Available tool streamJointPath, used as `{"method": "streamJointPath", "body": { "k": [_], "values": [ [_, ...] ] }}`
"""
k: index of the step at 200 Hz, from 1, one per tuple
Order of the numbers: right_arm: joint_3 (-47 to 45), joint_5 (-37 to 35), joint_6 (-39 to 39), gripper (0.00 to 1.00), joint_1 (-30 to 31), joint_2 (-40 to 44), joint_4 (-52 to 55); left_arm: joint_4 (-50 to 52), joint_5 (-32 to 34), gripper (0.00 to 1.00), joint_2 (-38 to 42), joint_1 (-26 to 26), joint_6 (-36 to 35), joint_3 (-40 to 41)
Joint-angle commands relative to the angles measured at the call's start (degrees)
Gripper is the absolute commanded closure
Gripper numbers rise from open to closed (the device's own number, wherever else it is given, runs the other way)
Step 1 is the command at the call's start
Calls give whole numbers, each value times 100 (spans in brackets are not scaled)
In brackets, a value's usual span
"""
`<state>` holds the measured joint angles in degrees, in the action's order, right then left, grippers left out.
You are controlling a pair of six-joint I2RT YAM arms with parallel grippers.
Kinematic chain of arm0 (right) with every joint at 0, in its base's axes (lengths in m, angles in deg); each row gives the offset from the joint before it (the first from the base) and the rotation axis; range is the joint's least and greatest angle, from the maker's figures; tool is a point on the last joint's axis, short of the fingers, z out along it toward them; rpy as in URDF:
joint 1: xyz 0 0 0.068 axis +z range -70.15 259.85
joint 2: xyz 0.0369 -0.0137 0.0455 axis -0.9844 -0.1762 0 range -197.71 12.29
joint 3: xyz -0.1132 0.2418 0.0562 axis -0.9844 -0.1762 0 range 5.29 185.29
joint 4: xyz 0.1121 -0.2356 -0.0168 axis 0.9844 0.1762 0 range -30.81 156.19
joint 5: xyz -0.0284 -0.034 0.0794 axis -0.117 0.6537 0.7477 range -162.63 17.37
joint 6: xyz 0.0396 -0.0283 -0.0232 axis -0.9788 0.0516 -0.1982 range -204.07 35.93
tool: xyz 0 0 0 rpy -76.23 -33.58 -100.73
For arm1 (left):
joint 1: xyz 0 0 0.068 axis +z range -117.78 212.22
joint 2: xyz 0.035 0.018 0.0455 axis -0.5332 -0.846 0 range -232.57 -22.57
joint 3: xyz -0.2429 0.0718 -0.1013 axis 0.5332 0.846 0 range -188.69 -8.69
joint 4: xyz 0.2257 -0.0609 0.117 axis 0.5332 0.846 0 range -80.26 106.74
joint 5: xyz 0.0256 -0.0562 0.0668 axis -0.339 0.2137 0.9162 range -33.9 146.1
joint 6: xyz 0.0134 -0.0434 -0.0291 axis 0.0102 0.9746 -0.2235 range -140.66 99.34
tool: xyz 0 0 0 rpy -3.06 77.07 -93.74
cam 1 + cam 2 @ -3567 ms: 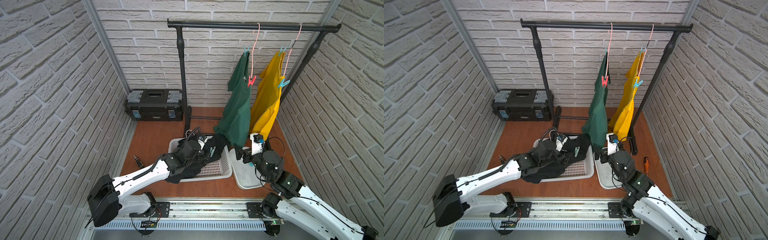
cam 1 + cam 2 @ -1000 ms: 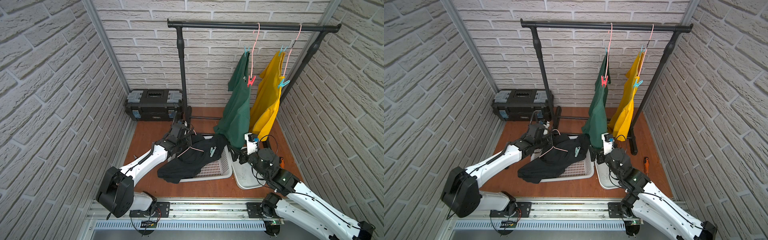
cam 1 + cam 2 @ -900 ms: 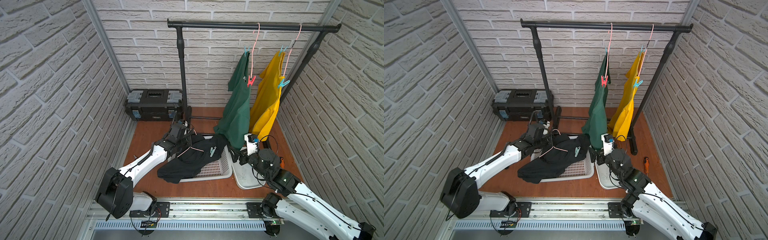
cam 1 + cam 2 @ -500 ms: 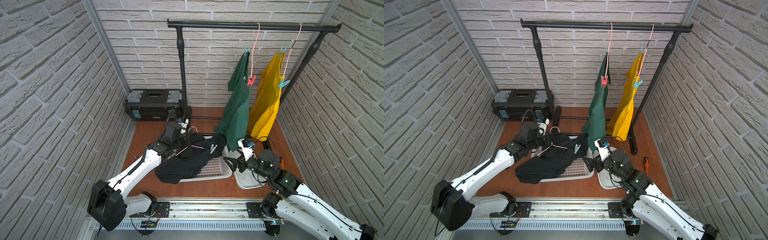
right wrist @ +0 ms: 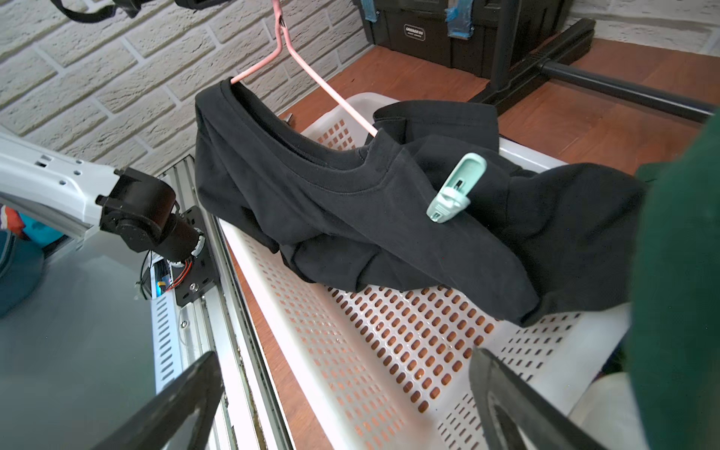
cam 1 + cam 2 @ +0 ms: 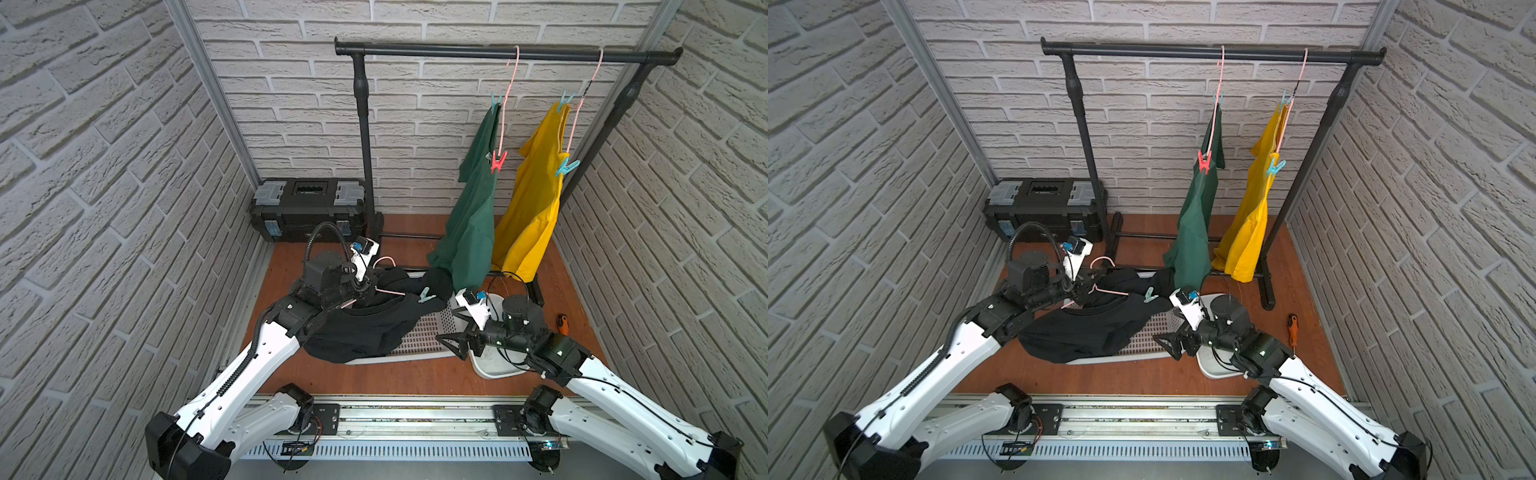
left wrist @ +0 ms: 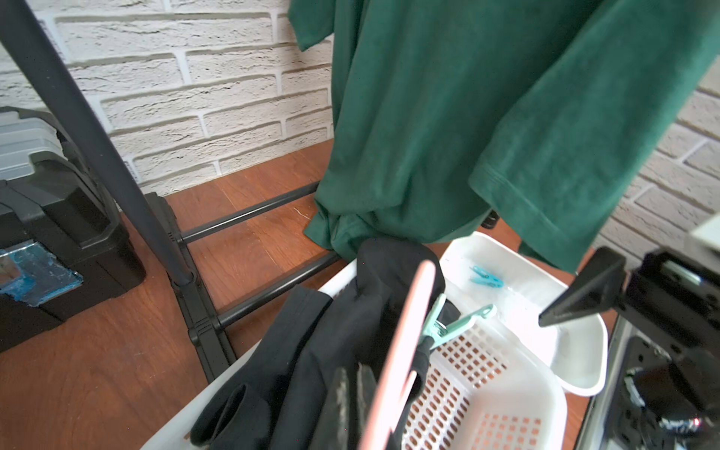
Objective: Remove the clothespins securing t-shirts to the hanger
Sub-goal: Pick up the hanger from the basket, then remove the clothespin from the hanger.
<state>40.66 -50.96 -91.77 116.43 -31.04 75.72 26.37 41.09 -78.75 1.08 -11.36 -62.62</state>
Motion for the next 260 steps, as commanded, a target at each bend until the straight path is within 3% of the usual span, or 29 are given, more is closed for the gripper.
{"method": "streamJointPath", "body": {
  "k": [1,47,87,177,260],
  "values": [
    [189,219,437,0,-11,28,-119,289,-151,100,237,55,-462,10],
    [380,-104,1202,0,7,19,-242,650,-391,100,644,55,-742,39],
    [132,-115,2076,1,34,-130,-1148,1263,-784,100,482,55,-946,-217],
    [738,-62,4495,1,235,-875,-212,1778,-728,100,275,54,-1731,-538],
    [1418,22,5107,2,473,-1806,446,1807,-754,100,232,55,-1984,-601]
  ]
}}
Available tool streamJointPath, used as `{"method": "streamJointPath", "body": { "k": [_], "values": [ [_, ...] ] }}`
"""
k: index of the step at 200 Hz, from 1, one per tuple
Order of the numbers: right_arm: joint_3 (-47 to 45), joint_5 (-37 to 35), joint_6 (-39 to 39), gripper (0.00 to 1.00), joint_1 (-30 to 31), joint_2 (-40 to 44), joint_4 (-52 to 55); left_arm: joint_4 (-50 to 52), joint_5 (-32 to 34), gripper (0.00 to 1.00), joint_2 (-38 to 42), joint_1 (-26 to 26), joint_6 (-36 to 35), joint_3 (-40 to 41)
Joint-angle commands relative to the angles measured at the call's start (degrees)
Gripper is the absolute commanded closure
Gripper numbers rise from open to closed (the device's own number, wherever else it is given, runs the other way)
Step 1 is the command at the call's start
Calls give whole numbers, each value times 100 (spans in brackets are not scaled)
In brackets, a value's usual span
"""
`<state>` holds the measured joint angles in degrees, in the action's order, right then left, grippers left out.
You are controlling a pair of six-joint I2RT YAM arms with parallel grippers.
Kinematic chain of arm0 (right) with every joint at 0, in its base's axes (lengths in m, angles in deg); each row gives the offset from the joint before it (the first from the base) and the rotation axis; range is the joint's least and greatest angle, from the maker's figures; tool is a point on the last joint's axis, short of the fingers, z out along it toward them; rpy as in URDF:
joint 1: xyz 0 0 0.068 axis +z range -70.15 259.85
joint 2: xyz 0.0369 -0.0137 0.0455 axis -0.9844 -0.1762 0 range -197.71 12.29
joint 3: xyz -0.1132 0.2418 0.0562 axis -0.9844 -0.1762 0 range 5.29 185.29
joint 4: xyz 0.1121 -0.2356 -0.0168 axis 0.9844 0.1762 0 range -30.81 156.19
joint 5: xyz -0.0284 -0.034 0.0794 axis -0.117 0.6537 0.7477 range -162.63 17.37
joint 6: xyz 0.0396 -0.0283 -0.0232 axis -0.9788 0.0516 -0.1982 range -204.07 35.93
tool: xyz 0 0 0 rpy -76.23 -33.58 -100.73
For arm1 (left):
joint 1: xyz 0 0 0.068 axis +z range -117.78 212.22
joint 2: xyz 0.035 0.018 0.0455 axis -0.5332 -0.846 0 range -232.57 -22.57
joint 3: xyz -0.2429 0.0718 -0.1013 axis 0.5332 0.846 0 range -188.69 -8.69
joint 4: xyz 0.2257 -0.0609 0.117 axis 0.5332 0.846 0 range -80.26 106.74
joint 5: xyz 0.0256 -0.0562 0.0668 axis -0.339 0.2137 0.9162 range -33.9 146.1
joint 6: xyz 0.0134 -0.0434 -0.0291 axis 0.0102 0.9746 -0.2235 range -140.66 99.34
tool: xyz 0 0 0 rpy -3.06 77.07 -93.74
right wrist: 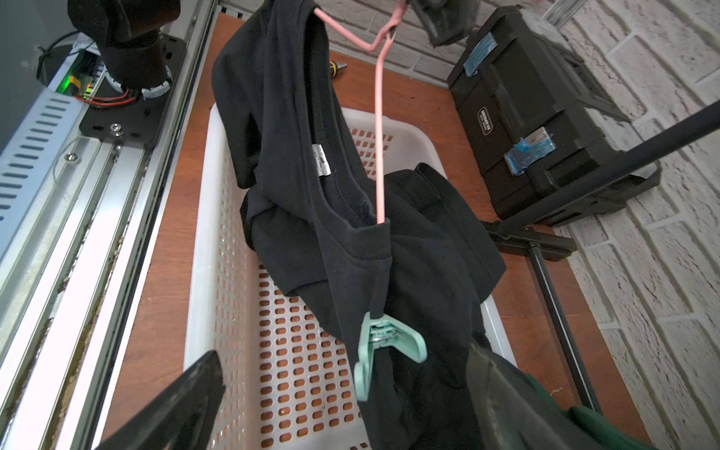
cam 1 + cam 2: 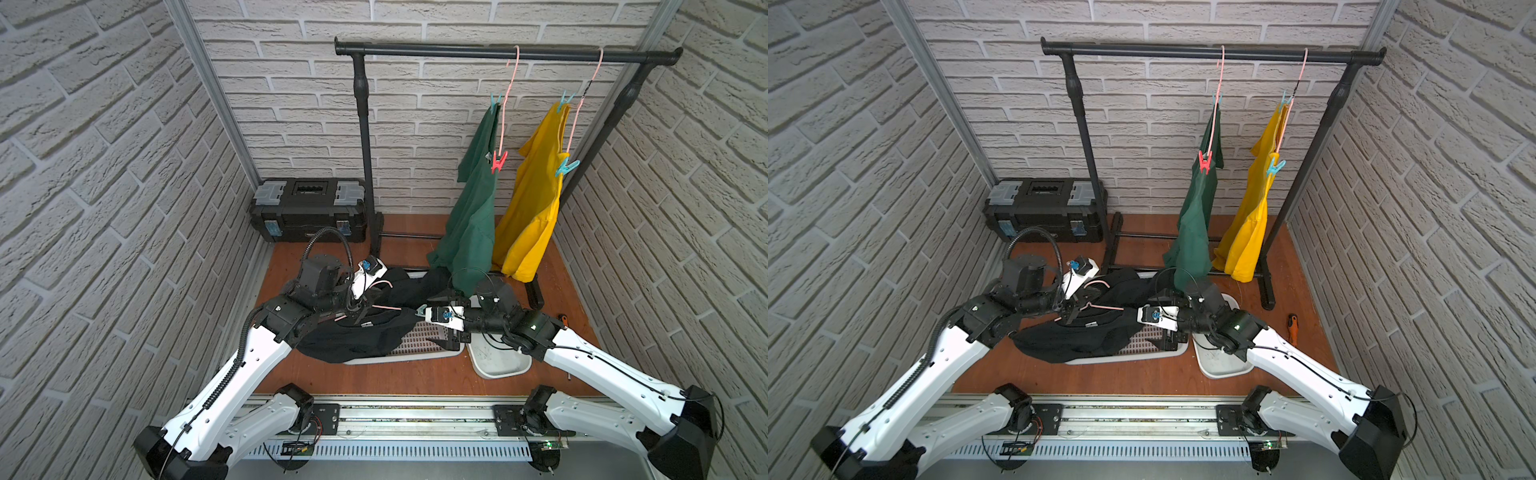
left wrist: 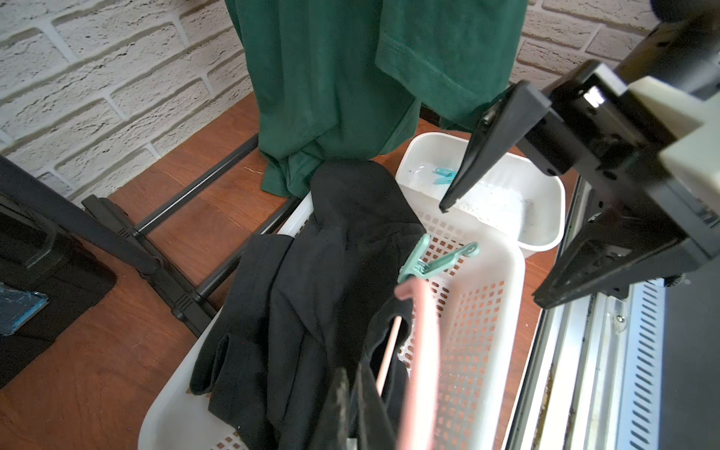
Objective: Remove the clothespins securing t-shirts to the hanger
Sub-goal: Remove the clothespin from the hanger.
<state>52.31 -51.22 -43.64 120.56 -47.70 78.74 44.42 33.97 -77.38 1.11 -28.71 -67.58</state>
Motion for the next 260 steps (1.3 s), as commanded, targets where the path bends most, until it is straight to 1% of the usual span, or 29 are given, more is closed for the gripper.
{"method": "streamJointPath", "body": {
  "k": [1,22,48,98,108,125,137,151,197,212,226,242,260],
  "values": [
    [254,48,301,2,64,-151,149,3,-39,100,93,53,-245,-105],
    [386,46,495,1,65,-381,377,-18,-32,100,85,52,-242,-96],
    [577,26,534,0,64,-619,487,12,-79,100,67,52,-299,-105],
    [799,-151,613,5,63,-924,477,-31,-113,100,137,48,-287,-2],
    [833,-186,625,7,62,-961,510,-22,-117,100,146,53,-284,1],
    [823,-314,668,14,67,-990,457,-13,-97,100,163,53,-280,8],
    [779,-347,690,16,65,-984,415,-29,-106,100,172,50,-283,12],
    [740,-378,699,21,62,-978,353,-40,-124,100,168,53,-269,13],
    [694,-525,660,23,67,-969,191,-49,-158,100,191,53,-258,18],
    [714,-566,682,29,69,-1004,210,-65,-152,100,198,52,-250,31],
    [710,-730,627,39,71,-1039,134,-75,-152,100,205,53,-245,42],
    [753,-889,562,40,73,-1076,127,-101,-124,100,207,48,-248,79],
    [743,-836,548,42,70,-1053,96,-84,-121,100,178,48,-257,80]
  ]
}}
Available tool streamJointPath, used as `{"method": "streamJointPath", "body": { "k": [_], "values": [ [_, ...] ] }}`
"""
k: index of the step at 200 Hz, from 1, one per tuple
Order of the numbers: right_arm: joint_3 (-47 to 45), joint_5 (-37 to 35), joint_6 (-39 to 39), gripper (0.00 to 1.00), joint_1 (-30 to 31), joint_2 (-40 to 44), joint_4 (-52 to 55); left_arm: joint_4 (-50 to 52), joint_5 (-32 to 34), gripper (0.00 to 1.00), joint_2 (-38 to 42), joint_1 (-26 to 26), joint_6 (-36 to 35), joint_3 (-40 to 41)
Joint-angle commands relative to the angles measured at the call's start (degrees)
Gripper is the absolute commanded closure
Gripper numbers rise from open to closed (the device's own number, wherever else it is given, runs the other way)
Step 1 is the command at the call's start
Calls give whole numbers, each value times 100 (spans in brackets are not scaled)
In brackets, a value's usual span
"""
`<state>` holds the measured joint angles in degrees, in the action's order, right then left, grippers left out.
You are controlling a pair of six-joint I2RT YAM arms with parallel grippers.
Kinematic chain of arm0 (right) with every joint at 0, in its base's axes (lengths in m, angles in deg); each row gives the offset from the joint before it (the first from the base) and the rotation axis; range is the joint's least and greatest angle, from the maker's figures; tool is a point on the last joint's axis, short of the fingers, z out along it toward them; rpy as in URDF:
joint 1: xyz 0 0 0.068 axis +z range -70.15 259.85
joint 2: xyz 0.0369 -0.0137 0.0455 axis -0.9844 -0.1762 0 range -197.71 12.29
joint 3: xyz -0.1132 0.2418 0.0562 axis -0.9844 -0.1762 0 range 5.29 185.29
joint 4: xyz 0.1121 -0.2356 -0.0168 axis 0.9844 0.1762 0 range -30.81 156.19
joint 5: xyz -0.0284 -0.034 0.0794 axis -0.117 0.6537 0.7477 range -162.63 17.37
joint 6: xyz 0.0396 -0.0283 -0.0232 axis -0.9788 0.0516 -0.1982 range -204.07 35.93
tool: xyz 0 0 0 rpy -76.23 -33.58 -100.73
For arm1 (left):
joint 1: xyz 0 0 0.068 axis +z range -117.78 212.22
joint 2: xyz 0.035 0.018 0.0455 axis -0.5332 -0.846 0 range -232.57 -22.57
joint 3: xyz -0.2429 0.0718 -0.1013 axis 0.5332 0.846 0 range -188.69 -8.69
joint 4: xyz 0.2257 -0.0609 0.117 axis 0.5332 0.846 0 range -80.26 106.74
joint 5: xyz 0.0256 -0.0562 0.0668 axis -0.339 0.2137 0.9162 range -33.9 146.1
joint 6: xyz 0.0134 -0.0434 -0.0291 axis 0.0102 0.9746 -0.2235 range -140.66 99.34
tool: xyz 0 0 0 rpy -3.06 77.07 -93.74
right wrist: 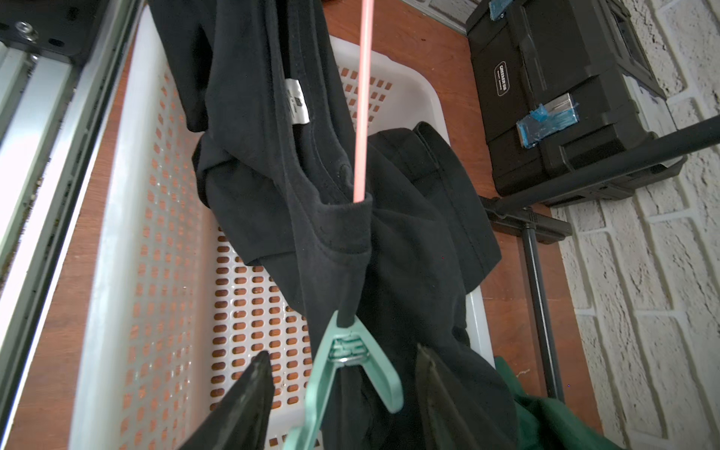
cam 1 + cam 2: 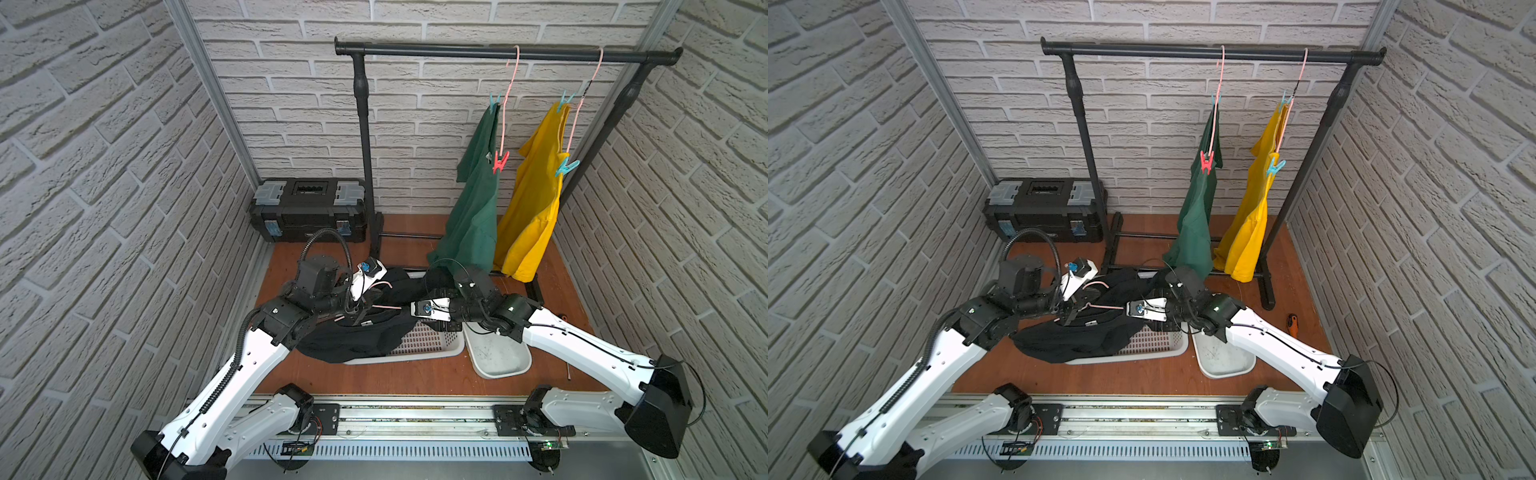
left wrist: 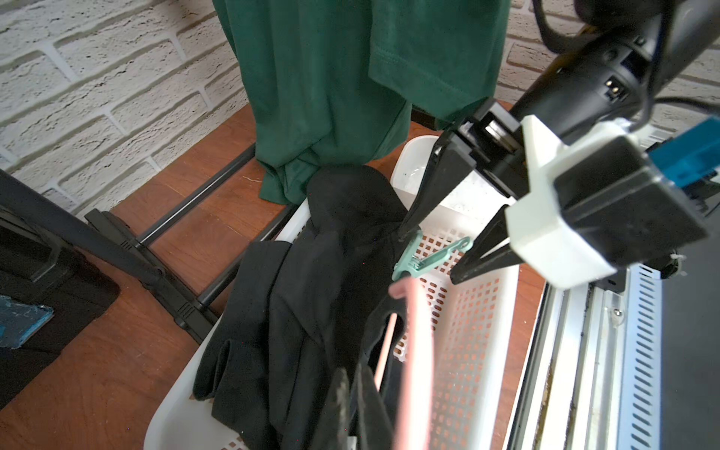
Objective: Remove the clothespins securing t-shirts to the hanger
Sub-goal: Remove the clothespin from the hanger.
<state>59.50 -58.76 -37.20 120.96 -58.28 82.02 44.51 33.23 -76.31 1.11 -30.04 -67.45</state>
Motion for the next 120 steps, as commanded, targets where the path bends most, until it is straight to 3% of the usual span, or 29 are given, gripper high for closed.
{"method": "streamJointPath", "body": {
  "k": [1,120],
  "values": [
    [21,-84,-94,42,30,11,-238,-93,-49,100,68,51,-124,67],
    [23,-165,-73,67,122,-51,-301,-128,-42,100,120,53,-117,119]
  ]
}}
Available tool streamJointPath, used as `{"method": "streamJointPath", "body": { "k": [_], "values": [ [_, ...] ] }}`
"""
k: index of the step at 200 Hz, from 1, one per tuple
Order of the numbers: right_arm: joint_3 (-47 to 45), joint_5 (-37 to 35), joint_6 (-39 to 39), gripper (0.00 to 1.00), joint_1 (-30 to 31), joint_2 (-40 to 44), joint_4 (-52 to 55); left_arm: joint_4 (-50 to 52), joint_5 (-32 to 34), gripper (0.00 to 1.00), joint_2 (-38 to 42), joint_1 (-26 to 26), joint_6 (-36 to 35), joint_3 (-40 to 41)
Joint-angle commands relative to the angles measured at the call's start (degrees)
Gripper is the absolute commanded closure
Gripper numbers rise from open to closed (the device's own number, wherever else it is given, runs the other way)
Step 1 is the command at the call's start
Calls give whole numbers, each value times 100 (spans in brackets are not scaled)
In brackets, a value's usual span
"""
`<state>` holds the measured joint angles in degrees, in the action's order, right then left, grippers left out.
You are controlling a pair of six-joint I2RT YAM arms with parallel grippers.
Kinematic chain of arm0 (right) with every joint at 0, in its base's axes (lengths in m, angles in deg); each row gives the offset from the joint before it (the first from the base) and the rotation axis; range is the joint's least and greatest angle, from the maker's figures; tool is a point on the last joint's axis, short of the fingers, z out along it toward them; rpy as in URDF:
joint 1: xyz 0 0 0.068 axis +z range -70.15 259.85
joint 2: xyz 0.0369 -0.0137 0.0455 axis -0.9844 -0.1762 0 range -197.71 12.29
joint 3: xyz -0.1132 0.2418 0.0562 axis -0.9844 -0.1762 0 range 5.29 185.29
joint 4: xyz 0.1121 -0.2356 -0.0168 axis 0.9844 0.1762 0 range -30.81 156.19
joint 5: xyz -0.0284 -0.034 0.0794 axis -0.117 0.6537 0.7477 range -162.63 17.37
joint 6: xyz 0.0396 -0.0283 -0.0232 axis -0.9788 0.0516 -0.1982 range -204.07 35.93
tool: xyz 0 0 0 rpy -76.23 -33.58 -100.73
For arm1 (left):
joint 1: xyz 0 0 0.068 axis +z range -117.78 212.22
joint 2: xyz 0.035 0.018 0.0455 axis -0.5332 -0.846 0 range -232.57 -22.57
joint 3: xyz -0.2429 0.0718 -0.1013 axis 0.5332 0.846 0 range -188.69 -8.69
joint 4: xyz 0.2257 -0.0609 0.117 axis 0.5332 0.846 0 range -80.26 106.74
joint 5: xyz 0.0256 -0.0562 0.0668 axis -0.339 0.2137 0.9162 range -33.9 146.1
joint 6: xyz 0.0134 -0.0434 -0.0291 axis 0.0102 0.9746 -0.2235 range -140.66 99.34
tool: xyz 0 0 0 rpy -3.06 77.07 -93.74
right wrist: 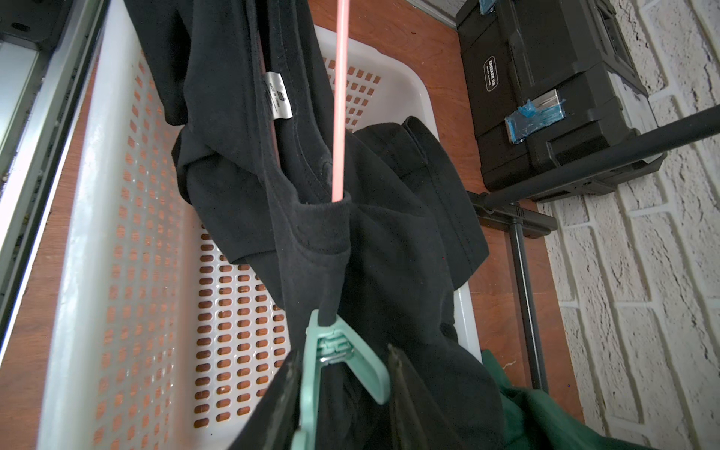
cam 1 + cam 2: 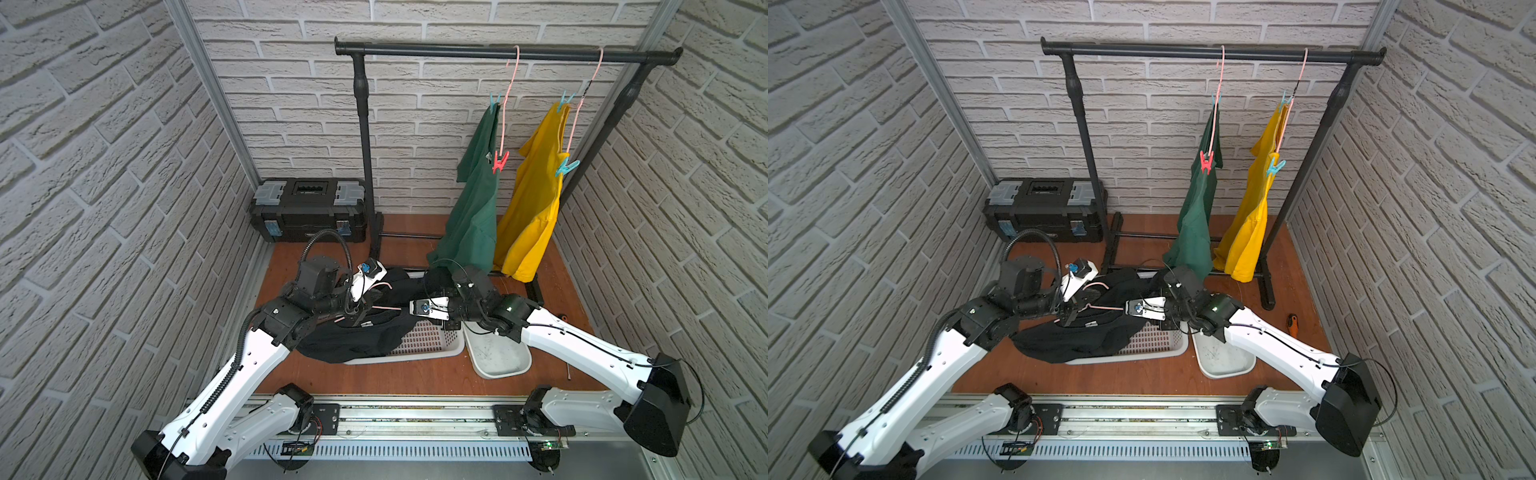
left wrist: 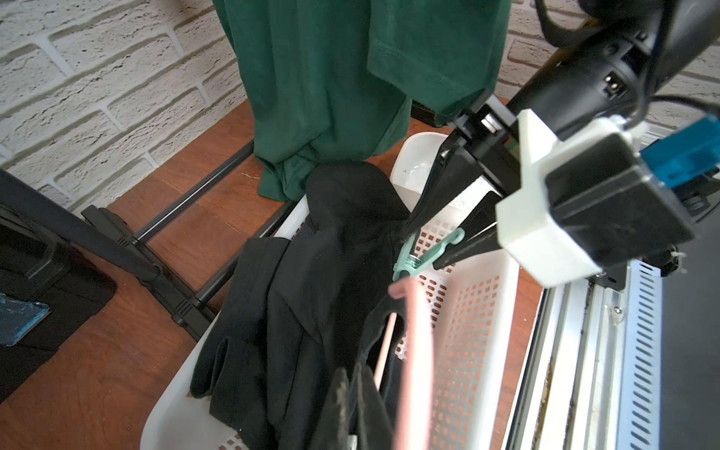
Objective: Remove the clothespins securing t-shirts to the hanger
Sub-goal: Remove the clothespin from the hanger.
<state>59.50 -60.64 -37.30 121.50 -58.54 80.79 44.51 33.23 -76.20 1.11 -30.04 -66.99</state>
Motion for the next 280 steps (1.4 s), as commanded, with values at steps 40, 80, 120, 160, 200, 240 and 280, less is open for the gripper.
{"method": "streamJointPath", "body": {
  "k": [40,80,120,160,200,240,280],
  "values": [
    [-19,-13,-76,81,97,1,-210,-136,-32,100,116,53,-128,91],
    [-246,-157,-198,91,114,230,-486,-128,-19,100,116,54,-117,82],
    [-576,-337,-422,97,111,656,-898,-154,9,100,96,53,-124,98],
    [-879,-416,-677,97,107,1089,-1166,-163,33,100,41,52,-111,117],
    [-1205,-750,-851,97,107,1551,-1177,-189,142,100,14,47,-67,153],
    [-1412,-1349,-1181,97,111,2089,-930,-257,279,100,29,53,-45,196],
    [-1646,-1941,-1635,97,116,2602,-523,-286,438,100,10,52,-17,227]
  ]
}}
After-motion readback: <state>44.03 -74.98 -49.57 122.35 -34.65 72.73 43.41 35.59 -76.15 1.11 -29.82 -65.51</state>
